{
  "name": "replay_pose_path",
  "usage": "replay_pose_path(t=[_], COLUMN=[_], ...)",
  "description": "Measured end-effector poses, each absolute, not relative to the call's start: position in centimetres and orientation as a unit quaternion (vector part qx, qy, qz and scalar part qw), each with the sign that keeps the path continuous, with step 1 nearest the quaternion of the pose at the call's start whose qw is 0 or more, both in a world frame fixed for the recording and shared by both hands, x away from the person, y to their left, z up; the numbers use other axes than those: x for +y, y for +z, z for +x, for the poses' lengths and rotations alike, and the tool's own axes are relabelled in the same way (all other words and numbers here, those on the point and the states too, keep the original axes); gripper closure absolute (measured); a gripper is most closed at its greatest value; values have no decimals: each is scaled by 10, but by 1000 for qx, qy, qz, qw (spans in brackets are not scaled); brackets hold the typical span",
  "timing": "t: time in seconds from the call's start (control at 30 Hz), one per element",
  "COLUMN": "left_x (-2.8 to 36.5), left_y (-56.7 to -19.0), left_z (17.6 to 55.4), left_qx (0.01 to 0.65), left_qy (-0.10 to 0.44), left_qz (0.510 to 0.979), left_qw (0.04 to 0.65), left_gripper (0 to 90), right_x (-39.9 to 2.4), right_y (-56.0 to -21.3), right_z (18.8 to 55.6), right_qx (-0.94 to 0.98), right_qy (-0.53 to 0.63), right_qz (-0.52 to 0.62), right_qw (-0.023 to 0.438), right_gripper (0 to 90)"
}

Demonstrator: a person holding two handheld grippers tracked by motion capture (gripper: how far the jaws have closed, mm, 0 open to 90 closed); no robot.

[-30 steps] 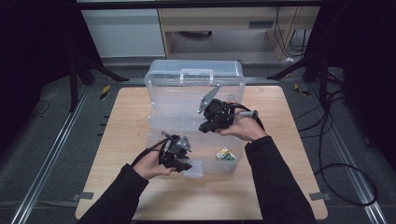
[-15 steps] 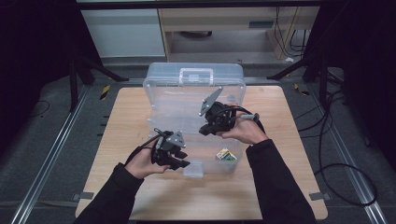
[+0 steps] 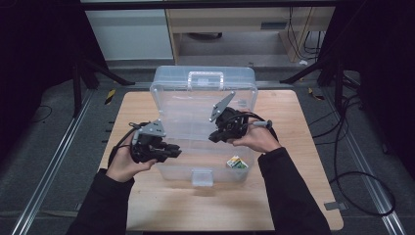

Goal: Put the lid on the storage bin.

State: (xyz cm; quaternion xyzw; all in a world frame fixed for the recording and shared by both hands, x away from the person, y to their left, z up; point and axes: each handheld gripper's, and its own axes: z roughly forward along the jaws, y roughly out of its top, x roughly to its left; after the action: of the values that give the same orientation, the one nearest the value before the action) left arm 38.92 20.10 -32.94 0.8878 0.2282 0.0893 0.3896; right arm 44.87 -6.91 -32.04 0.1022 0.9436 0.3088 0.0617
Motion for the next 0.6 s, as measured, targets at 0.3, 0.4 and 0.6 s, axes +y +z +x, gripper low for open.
replay_pose_path(t=[0.3, 0.4, 0.6], left_x=[230, 234, 239], left_y=[-322, -324, -330], left_z=[400, 404, 412], left_qx=[311, 329, 354], left_qy=[124, 130, 148], left_qz=[829, 815, 798], left_qw=[449, 458, 466], left_gripper=[823, 838, 852], right_x=[-68, -69, -69], right_y=[-321, -322, -324], right_z=[445, 444, 441], right_qx=[944, 944, 943], right_qy=[304, 306, 308], right_qz=[102, 103, 106], right_qw=[71, 73, 73], right_gripper=[872, 870, 868])
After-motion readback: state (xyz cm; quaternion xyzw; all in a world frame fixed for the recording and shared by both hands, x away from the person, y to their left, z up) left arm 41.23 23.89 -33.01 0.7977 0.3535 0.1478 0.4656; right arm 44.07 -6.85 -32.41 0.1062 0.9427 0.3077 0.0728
